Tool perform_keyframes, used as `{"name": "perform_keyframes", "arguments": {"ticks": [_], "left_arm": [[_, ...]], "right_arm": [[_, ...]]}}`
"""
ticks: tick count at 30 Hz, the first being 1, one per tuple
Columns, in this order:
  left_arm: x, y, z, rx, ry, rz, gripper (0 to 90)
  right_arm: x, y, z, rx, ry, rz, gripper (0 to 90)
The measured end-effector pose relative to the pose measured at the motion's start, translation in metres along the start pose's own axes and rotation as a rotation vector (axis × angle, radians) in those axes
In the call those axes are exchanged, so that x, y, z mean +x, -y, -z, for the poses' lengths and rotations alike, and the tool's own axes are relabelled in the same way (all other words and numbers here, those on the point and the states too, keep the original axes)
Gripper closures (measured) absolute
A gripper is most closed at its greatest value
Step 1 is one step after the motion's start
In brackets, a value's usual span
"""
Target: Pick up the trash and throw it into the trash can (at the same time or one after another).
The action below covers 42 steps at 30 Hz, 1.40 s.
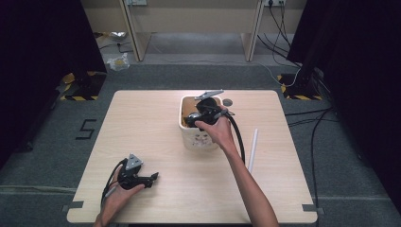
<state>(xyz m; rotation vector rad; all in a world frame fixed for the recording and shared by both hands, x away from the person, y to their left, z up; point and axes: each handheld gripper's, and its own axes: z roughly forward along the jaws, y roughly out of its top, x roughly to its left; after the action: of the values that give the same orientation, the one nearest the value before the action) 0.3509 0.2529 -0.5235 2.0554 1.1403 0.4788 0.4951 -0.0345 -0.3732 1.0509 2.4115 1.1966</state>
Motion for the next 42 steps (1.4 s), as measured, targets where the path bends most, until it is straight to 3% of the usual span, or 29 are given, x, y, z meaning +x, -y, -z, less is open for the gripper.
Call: {"name": "perform_keyframes", "arguments": {"ticks": [13,21,27,34,42], "left_arm": [[0.000,0.000,0.000,-0.001,0.000,0.001,14.3],[0.000,0.000,0.000,-0.001,-0.001,0.001,14.2],[0.000,0.000,0.000,-0.001,-0.001,0.001,14.1],[0.000,0.000,0.000,-0.002,-0.002,0.001,14.1],[0.000,0.000,0.000,0.000,-0.001,0.000,14.1]], "right_arm": [[-0.008,0.001,0.041,-0.068,0.030,0.006,26.2],[-0.020,0.011,0.072,-0.121,0.089,0.001,26.3],[-0.035,0.031,0.100,-0.153,0.137,-0.033,26.7],[-0.051,0.049,0.121,-0.183,0.180,-0.077,27.3],[-0.066,0.073,0.129,-0.174,0.212,-0.114,27.9]]}}
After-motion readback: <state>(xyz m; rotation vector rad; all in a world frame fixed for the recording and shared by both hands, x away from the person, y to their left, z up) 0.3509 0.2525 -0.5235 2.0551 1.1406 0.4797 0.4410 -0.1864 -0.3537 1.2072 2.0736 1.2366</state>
